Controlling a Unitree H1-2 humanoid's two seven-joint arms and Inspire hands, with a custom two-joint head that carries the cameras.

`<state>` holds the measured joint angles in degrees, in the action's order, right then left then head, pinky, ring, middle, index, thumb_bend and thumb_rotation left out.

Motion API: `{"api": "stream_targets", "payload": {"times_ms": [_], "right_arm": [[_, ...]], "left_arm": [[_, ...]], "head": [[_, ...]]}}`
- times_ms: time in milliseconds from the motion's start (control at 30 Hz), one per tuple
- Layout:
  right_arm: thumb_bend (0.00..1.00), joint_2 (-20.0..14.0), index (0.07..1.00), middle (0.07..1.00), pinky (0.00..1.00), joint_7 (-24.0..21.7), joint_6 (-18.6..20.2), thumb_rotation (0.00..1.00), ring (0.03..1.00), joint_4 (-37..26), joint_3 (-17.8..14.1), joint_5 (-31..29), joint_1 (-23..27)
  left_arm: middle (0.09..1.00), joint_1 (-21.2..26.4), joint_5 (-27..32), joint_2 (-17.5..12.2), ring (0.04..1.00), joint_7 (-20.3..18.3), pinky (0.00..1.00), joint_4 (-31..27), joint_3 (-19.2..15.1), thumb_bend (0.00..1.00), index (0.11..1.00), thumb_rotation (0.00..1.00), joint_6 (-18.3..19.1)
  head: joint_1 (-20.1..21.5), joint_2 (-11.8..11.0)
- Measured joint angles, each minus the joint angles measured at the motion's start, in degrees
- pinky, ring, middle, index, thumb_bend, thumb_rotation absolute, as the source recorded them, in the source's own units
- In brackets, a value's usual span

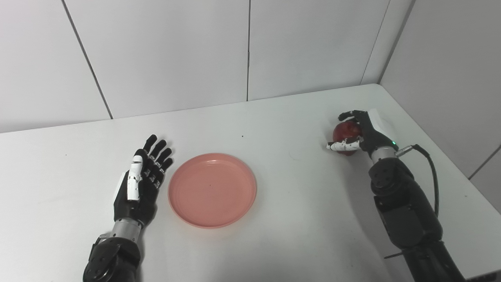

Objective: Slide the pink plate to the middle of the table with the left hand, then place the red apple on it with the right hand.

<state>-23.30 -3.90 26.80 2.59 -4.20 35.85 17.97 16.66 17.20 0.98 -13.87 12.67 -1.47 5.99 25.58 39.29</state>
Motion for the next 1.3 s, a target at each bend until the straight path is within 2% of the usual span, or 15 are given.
{"api": "stream_targets", "payload": {"times_ms": [100, 133, 167, 233, 400, 600, 700, 833, 1167, 1300], "right_arm": [[0.53, -1.0, 0.487, 0.509, 0.38, -0.2, 0.0, 0.13, 0.44, 0.2, 1.2, 1.4, 0.0], [0.53, -1.2, 0.486, 0.507, 0.38, -0.3, 0.0, 0.13, 0.437, 0.2, 1.6, 1.8, 0.0], [0.53, -1.3, 0.487, 0.489, 0.35, -0.3, 0.0, 0.05, 0.42, 0.3, 1.7, 2.1, 0.0], [0.53, -1.3, 0.483, 0.487, 0.35, -0.3, 0.0, 0.01, 0.417, 0.3, 1.9, 2.6, 0.1], [0.53, -1.4, 0.498, 0.447, 0.3, 0.1, 0.0, 0.0, 0.381, 0.5, 2.2, 3.4, 0.1], [0.53, -1.3, 0.494, 0.462, 0.32, 0.0, 0.0, 0.0, 0.403, 0.4, 1.9, 4.7, 0.1], [0.53, -0.8, 0.494, 0.466, 0.32, -0.7, 0.0, 0.0, 0.396, -0.4, 0.6, 5.7, 0.1], [0.53, -0.7, 0.493, 0.471, 0.33, -1.2, 0.0, 0.0, 0.405, -2.6, -0.5, 5.9, 0.1], [0.53, -0.5, 0.524, 0.443, 0.32, -3.5, 0.1, 0.0, 0.383, -10.7, -0.4, 5.9, 0.6], [0.53, 0.4, 0.519, 0.445, 0.34, -5.5, 0.2, 0.0, 0.396, -13.7, -0.2, 7.5, 1.5]], "left_arm": [[0.942, 0.0, 0.0, 0.0, 0.931, 0.0, 0.94, -0.1, 0.0, 0.35, 0.934, 1.0, 0.0], [0.942, 0.0, 0.0, 0.0, 0.931, 0.0, 0.94, -0.1, 0.0, 0.35, 0.934, 1.0, 0.0], [0.943, -0.1, 0.0, 0.0, 0.932, 0.0, 0.95, -0.1, 0.0, 0.35, 0.935, 1.0, 0.0], [0.944, -0.1, 0.0, 0.0, 0.933, 0.0, 0.95, -0.1, 0.0, 0.35, 0.935, 1.0, 0.0], [0.945, -0.1, 0.0, 0.0, 0.935, 0.0, 0.95, -0.1, 0.1, 0.35, 0.937, 1.0, 0.0], [0.944, -0.1, 0.0, 0.0, 0.933, 0.0, 0.95, -0.1, 0.1, 0.35, 0.937, 1.0, 0.0], [0.945, -0.1, 0.0, 0.0, 0.934, 0.0, 0.95, -0.1, 0.1, 0.35, 0.937, 1.0, 0.0], [0.947, -0.1, 0.0, 0.0, 0.936, 0.0, 0.95, -0.1, 0.1, 0.35, 0.938, 1.0, 0.0], [0.945, -0.1, 0.0, 0.1, 0.932, 0.0, 0.94, -0.1, 0.2, 0.35, 0.936, 1.0, 0.0], [0.944, -0.1, -0.1, 0.4, 0.931, 0.1, 0.94, -0.1, 0.3, 0.35, 0.938, 1.0, 0.0]], "head": [[-0.1, 0.0], [-0.1, 0.0], [-0.1, 0.0], [-0.1, 0.0], [-0.2, 0.0], [-0.4, 0.0], [-0.5, 0.0], [-0.8, -0.1], [-1.8, -0.3], [-2.7, -0.4]]}}
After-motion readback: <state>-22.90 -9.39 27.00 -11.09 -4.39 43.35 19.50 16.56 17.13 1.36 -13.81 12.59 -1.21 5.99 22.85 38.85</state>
